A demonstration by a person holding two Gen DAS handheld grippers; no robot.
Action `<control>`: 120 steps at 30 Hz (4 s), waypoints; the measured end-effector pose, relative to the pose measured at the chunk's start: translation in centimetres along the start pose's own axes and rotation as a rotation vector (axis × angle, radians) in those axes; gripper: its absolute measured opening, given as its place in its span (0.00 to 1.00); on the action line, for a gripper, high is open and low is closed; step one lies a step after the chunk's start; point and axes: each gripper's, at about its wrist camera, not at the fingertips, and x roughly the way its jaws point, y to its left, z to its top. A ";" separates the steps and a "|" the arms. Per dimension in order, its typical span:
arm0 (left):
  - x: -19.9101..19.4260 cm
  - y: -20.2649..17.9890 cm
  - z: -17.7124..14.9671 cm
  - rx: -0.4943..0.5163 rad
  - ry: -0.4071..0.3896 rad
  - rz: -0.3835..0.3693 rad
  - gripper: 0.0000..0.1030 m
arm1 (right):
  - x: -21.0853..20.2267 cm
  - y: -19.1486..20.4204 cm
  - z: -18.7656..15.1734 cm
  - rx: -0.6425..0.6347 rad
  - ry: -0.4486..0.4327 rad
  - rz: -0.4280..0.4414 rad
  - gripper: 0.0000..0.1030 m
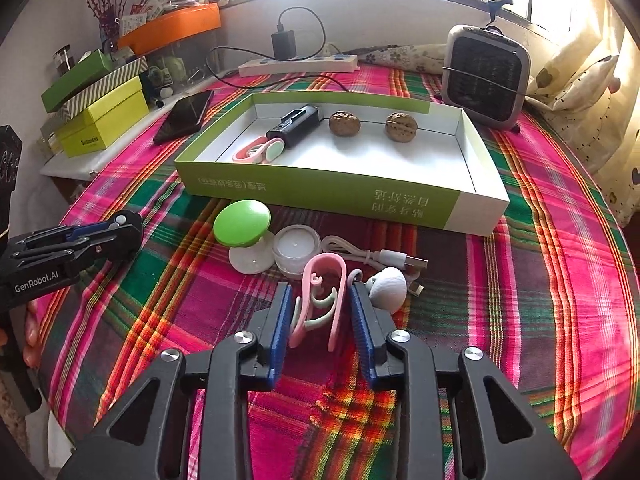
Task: Organize objects
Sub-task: 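Close left gripper on the black oval device while right gripper grasps the pink hook, then carry the black oval device with left gripper while right gripper carries the pink hook into the box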
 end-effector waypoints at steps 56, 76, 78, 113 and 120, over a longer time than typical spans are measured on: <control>-2.6 -3.5 2.6 0.081 -0.067 -0.041 0.23 | -2.7 -0.8 1.2 0.000 -0.069 0.057 0.24; -0.7 -7.4 6.4 0.145 -0.068 -0.113 0.23 | -2.8 -3.3 3.9 0.025 -0.088 0.039 0.24; -0.3 -7.6 6.9 0.149 -0.064 -0.121 0.23 | -2.7 -3.6 4.3 0.026 -0.088 0.034 0.24; 8.2 -10.1 11.6 0.180 0.041 -0.154 0.23 | 4.5 -10.0 10.8 0.075 -0.009 -0.016 0.24; 9.3 -10.1 11.9 0.181 0.057 -0.144 0.23 | 6.0 -10.6 11.1 0.082 0.010 -0.020 0.24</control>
